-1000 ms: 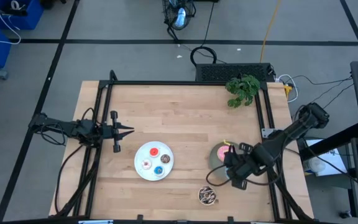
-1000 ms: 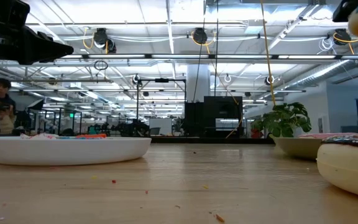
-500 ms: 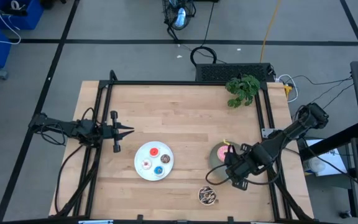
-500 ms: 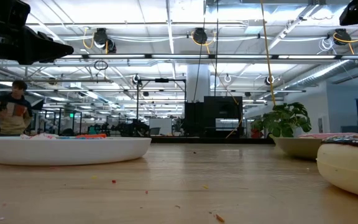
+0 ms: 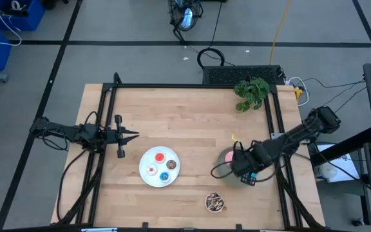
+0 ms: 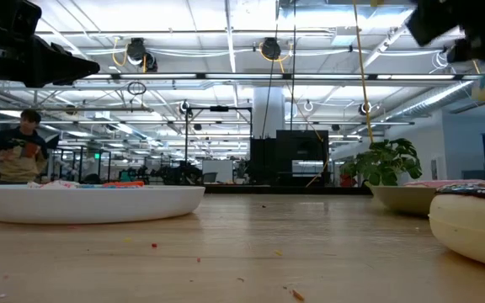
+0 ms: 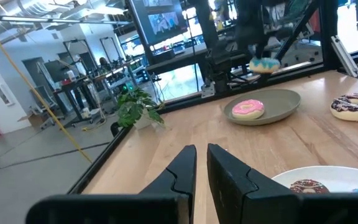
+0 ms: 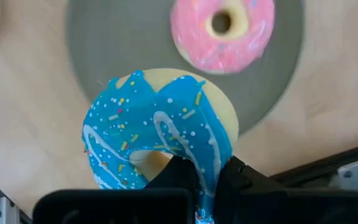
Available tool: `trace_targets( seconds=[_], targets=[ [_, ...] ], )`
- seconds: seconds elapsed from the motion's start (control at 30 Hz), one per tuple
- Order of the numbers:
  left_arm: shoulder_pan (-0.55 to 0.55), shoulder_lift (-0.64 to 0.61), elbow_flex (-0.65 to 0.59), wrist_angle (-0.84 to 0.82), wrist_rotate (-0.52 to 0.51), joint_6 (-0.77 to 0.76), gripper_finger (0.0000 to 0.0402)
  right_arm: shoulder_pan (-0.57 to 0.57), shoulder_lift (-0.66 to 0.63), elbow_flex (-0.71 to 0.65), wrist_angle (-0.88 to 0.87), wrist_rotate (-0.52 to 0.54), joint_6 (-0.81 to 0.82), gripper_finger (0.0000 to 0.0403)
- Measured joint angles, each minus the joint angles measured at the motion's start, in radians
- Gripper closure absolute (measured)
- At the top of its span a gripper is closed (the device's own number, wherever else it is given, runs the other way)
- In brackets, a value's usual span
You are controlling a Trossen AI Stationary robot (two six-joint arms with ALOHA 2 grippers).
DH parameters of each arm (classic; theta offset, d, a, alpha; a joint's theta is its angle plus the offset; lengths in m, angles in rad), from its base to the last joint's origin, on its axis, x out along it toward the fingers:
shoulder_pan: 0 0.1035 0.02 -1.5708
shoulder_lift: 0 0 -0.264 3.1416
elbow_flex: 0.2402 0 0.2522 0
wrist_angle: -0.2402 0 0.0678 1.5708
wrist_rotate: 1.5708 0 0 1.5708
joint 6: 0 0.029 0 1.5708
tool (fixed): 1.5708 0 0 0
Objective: Pick & Place donuts
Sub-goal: Put the large blue donut on the gray plate
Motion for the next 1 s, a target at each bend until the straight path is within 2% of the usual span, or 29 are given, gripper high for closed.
trace_targets(
  seconds=[0.17, 0.47, 0.73, 1.0],
  targets=[
    [0.0, 0.0, 0.0, 0.0, 0.0, 0.0, 0.0355, -0.045, 0.001, -0.128, 0.1, -0.101, -0.064, 0.0394],
    [0.0, 0.0, 0.0, 0.0, 0.0, 0.001, 0.0355, -0.11, 0.001, -0.3, 0.316, -0.105, -0.116, 0.0392],
    [0.0, 0.0, 0.0, 0.0, 0.0, 0.002, 0.0355, -0.148, 0.0, -0.348, 0.335, -0.157, -0.13, 0.0391],
    [0.0, 0.0, 0.0, 0.0, 0.0, 0.002, 0.0355, -0.149, 0.0, -0.355, 0.364, -0.156, -0.131, 0.0388]
  ],
)
